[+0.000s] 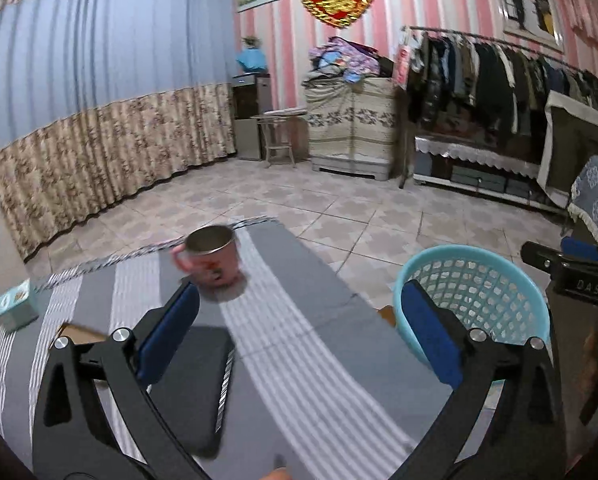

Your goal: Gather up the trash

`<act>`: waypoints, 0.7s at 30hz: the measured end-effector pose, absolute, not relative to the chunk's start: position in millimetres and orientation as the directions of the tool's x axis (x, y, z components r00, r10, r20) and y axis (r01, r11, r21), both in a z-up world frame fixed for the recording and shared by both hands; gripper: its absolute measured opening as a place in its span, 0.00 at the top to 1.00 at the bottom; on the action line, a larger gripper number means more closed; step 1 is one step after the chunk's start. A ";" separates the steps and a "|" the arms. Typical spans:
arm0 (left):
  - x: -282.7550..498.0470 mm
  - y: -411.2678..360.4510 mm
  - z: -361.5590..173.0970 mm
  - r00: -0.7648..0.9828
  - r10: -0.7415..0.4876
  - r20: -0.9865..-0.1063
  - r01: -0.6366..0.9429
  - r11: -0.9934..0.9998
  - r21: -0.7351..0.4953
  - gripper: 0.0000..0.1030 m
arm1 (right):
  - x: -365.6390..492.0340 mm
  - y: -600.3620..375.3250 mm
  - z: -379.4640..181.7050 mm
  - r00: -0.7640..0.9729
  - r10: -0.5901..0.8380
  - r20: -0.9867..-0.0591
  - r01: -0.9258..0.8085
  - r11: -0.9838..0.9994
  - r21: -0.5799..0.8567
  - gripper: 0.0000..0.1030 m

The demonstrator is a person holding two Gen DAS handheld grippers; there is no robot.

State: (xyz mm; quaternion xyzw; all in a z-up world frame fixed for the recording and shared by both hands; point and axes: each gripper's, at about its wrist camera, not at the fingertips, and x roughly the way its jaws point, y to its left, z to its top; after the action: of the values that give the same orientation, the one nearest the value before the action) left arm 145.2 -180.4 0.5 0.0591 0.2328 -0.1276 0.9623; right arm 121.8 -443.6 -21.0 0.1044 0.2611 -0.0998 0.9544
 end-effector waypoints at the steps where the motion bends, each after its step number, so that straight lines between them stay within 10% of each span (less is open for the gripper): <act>1: 138.0 -171.6 0.9 0.864 -0.202 -0.460 0.254 0.966 0.052 0.05 | 119.9 -435.6 -19.9 0.851 -0.115 -0.512 0.225 0.961 0.159 0.04; 21: 23.6 -70.5 -4.3 0.900 -0.052 -0.434 0.080 0.996 0.048 0.05 | 17.9 -287.2 -28.6 0.893 -0.019 -0.450 0.058 0.996 0.072 0.04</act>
State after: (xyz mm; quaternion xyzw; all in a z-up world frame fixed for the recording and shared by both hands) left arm 23.6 -70.5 -4.3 0.0322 0.2215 -0.0340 0.9740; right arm 17.9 -287.2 -28.6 0.0419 0.2307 -0.0199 0.9719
